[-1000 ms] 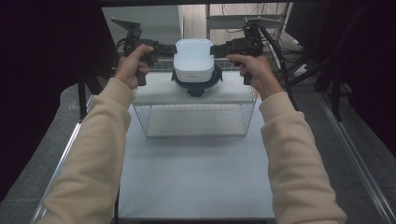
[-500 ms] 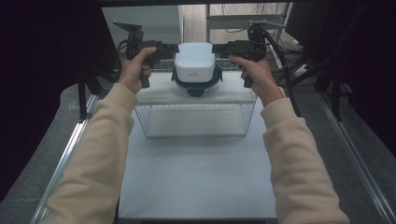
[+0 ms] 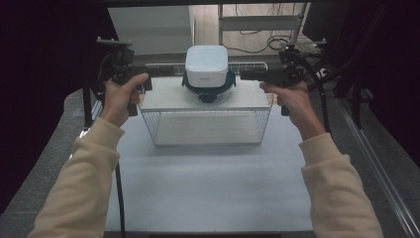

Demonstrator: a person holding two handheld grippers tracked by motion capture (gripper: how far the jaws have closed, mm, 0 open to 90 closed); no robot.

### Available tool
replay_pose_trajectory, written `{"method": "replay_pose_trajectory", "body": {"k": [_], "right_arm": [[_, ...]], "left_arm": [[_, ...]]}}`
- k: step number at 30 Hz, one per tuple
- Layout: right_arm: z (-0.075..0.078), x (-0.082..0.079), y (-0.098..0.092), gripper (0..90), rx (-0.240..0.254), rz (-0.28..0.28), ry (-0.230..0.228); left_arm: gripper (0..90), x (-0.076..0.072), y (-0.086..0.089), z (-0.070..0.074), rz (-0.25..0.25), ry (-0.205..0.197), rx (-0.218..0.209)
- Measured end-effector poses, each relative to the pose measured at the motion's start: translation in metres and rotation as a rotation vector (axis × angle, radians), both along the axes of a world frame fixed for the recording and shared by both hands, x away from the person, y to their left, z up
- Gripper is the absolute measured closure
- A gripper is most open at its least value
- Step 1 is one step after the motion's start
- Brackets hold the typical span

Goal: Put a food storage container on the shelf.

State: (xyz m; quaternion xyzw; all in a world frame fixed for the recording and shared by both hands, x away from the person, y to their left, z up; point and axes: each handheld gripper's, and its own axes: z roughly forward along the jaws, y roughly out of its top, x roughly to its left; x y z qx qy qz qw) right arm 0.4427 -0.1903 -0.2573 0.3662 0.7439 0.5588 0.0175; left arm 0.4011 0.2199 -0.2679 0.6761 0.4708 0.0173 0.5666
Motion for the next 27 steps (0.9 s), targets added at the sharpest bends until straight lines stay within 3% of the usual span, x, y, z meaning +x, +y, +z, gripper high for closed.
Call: {"method": "replay_pose_trajectory", "body": {"k": [7,15,20,27], "right_arm": [[-0.023,-0.035,-0.015,30.4,-0.062,0.013,-0.045],[-0.065,-0.075,-0.032,28.7,-0.135,0.003,-0.066],[-0.097,-0.096,-0.038,27.7,-0.167,0.001,-0.068],[-0.136,-0.114,-0.043,27.0,-0.201,0.006,-0.026]], "left_arm": [[30.2,-0.042,0.002,-0.030,-0.002,-0.036,0.055],[25.4,-0.088,0.002,-0.087,0.018,-0.045,0.139],[23.6,-0.107,0.001,-0.126,0.036,-0.022,0.184],[21.9,-0.123,-0.002,-0.162,0.032,0.000,0.236]]}}
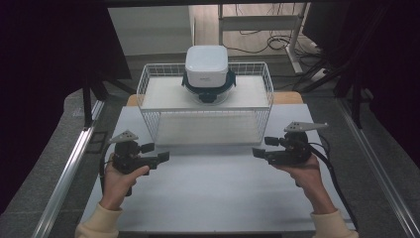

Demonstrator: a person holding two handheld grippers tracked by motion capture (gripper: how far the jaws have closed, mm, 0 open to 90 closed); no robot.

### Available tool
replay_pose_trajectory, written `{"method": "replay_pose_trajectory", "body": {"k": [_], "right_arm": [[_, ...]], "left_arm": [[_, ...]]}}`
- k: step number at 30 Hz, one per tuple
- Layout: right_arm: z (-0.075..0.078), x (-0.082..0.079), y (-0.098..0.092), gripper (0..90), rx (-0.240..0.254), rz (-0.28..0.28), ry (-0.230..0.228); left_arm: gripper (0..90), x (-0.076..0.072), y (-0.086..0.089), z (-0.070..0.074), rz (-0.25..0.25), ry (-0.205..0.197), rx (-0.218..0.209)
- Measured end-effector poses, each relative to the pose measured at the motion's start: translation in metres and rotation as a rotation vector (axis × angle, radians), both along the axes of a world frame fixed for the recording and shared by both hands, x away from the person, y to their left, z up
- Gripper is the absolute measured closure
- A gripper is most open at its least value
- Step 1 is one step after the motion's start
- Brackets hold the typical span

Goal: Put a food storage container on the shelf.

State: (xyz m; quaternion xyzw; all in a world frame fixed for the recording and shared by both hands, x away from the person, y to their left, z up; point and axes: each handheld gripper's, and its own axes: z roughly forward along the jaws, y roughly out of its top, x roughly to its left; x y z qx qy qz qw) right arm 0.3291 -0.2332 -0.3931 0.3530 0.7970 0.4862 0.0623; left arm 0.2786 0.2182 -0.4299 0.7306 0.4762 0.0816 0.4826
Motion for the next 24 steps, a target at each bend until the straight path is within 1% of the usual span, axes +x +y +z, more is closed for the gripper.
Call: {"method": "replay_pose_trajectory", "body": {"k": [3,5,7,9,12,15,21,24], "right_arm": [[-0.015,-0.004,-0.001,26.9,-0.008,0.004,0.028],[-0.023,-0.005,-0.001,26.9,-0.026,0.008,0.042],[-0.030,-0.005,-0.001,26.9,-0.028,0.005,0.051],[-0.033,-0.005,0.000,26.6,-0.046,0.006,0.055],[-0.036,-0.006,0.000,26.4,-0.050,0.007,0.045],[-0.039,-0.006,-0.001,25.4,-0.069,-0.001,0.034],[-0.043,-0.003,-0.002,22.1,-0.076,-0.010,0.015],[-0.044,-0.004,-0.001,19.6,-0.077,-0.010,-0.006]], "left_arm": [[21.6,-0.002,-0.001,-0.011,-0.003,0.019,0.002],[21.5,-0.002,-0.001,-0.017,-0.005,0.031,0.013],[21.3,-0.002,-0.001,-0.018,-0.002,0.033,0.013],[21.3,-0.003,-0.002,-0.020,-0.002,0.032,0.019],[21.1,-0.003,-0.002,-0.023,-0.002,0.038,0.029],[20.8,-0.002,-0.002,-0.026,0.001,0.044,0.040],[19.9,0.000,-0.003,-0.029,0.000,0.054,0.044],[19.4,0.000,-0.003,-0.029,0.003,0.052,0.047]]}}
